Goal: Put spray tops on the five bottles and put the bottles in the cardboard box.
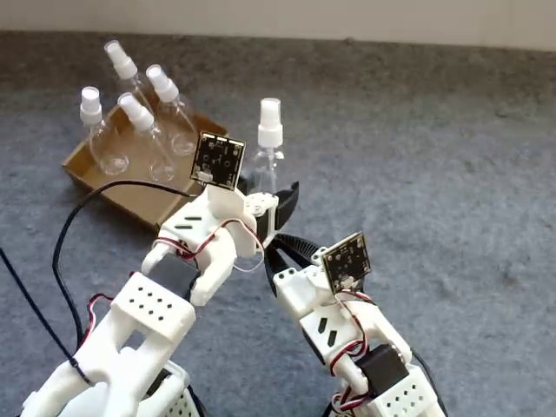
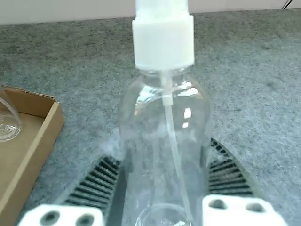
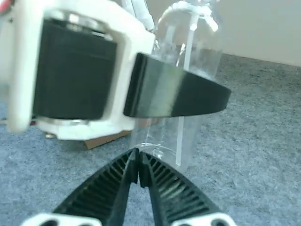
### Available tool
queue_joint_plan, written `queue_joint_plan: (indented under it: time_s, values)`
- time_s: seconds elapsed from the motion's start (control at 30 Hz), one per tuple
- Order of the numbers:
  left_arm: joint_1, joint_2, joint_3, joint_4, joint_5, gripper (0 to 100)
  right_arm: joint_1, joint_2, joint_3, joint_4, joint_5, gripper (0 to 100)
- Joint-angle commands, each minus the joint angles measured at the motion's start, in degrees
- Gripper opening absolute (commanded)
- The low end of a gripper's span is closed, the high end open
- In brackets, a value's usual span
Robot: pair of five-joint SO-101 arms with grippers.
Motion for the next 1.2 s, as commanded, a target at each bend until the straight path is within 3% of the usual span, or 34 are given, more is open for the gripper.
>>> queue_joint_plan:
  time_s: [0.0,0.37,0.67,1.0,1.17]
  values:
    - [0.9,-5.2,-0.4,4.2,0.4,7,0.2,-0.9,7.0,-1.5,0.1,1.1]
    - [0.7,-14.6,-0.3,14.9,0.4,7,0.2,-0.8,7.0,-1.5,0.1,1.1]
    - [0.3,-18.0,-0.3,16.1,0.4,7,0.2,-0.7,7.0,-1.5,0.1,1.1]
    - [-9.6,-18.2,-0.5,15.9,0.4,7,0.2,-0.5,7.0,-1.5,0.1,1.1]
    - [-15.8,-18.2,-0.5,10.8,0.4,7,0.2,-0.5,7.0,-1.5,0.1,1.1]
